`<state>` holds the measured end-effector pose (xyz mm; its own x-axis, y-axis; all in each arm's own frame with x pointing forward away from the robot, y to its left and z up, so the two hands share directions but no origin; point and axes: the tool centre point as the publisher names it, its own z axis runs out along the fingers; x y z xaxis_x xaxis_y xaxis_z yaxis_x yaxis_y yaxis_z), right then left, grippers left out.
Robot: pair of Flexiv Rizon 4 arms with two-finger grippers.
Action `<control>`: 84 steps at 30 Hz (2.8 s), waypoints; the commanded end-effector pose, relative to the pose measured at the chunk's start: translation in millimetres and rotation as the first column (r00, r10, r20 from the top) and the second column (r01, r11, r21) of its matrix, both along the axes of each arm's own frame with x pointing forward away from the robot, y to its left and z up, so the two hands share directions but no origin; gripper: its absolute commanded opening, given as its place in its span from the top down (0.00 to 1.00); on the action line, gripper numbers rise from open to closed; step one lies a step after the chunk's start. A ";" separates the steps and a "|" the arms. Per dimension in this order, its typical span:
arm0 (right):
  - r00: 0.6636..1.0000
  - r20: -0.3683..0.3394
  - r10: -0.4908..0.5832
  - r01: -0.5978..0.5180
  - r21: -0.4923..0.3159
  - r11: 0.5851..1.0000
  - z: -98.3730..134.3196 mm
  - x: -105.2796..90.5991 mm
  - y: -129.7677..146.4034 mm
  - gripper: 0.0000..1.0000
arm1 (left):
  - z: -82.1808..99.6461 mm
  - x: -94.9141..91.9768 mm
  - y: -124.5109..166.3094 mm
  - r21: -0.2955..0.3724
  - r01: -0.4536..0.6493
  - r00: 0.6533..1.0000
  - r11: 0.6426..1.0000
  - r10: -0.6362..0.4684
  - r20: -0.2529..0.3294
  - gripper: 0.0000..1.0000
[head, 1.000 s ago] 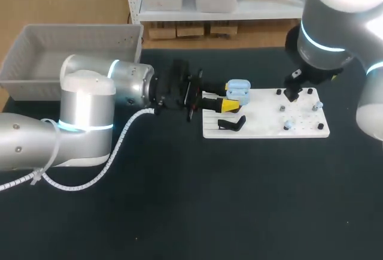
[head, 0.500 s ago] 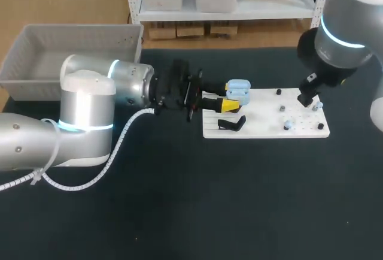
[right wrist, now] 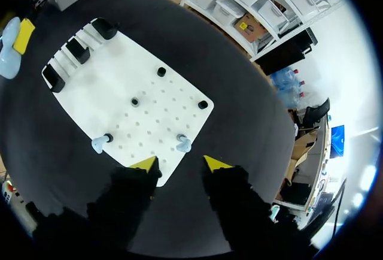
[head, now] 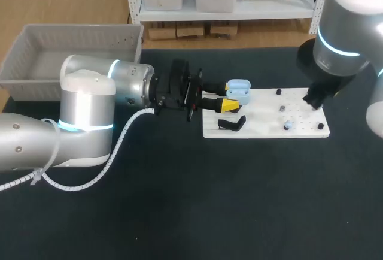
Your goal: Pick up each earbud case from the left stands, insert the matching earbuds, close the lid, and place the case in the box.
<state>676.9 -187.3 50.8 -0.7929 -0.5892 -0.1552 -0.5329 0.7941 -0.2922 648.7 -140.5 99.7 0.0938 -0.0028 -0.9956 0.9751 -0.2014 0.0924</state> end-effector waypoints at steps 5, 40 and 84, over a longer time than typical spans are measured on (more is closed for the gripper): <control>0.999 -0.041 0.012 -0.012 -0.002 1.000 -10.4 2.2 3.2 0.61 | -1.0 -0.1 0.3 -0.003 -0.002 1.000 1.000 0.002 0.002 1.00; 0.992 -0.128 -0.023 0.022 -0.005 1.000 -41.4 21.0 -7.7 0.56 | -1.0 -0.1 0.3 -0.003 -0.002 1.000 1.000 0.002 0.002 1.00; 0.994 -0.106 -0.034 0.026 -0.082 0.996 77.8 -15.3 12.0 1.00 | -1.0 -0.1 0.3 -0.003 -0.002 1.000 1.000 0.002 0.002 1.00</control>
